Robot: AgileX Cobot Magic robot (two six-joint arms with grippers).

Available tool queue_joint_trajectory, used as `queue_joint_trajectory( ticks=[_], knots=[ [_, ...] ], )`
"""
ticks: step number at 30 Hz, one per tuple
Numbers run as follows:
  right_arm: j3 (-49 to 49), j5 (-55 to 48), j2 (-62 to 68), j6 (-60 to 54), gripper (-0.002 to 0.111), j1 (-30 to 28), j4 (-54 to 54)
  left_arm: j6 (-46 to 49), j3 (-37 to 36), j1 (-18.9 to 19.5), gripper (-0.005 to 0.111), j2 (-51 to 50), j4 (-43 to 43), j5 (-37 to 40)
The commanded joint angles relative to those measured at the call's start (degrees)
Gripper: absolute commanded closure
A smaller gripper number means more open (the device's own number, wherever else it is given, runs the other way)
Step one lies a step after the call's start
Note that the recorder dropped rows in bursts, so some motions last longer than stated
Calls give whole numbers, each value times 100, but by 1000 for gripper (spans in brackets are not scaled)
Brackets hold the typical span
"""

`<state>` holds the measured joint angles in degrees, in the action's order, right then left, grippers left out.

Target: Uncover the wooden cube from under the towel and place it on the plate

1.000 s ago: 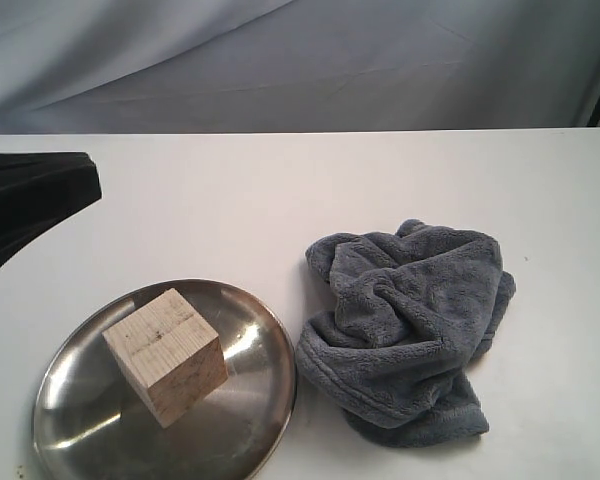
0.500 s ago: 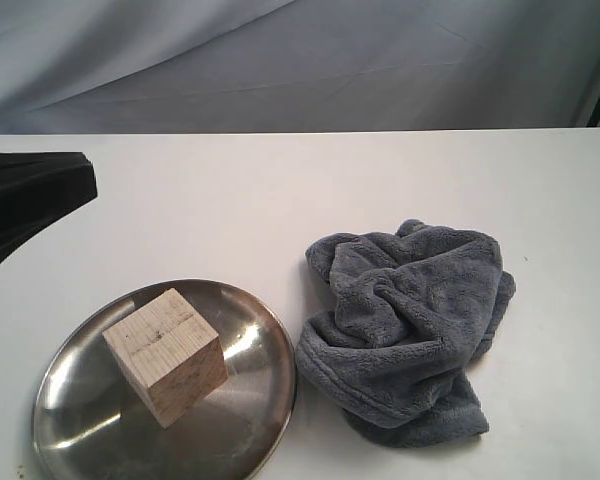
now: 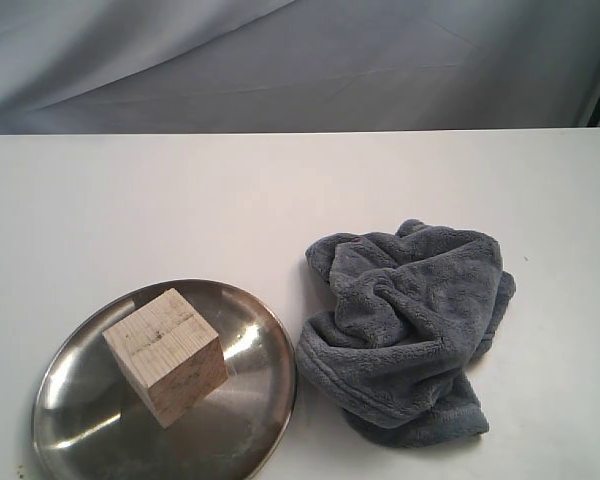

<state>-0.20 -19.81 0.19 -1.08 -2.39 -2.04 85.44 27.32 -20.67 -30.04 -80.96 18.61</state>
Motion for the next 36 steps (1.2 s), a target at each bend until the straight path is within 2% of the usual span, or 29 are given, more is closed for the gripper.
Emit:
queue_joint_trajectory(
  ticks=[1, 6, 9, 13, 20, 22, 36],
  knots=[
    [20, 9, -19, 19, 108, -44, 29, -143, -551, -17, 106, 1128, -84, -546],
    [20, 9, -19, 19, 108, -44, 29, -273, -1260, -28, 106, 2059, -594, -1438],
    [20, 9, -19, 19, 108, -44, 29, -275, -1552, 127, 106, 2469, -728, -1560],
    [20, 9, -19, 0, 108, -44, 29, -275, -1767, 721, 106, 3004, -728, -1310],
    [20, 9, -19, 0, 108, -44, 29, -312, -2028, 1958, 106, 3004, -1245, -1232],
    [20, 9, -19, 0, 108, -44, 29, -312, -2058, 2180, 106, 3004, -1272, -1169],
    [20, 9, -19, 17, 108, -44, 29, -232, -2058, 2207, 106, 3004, -1272, -1064]
  ],
)
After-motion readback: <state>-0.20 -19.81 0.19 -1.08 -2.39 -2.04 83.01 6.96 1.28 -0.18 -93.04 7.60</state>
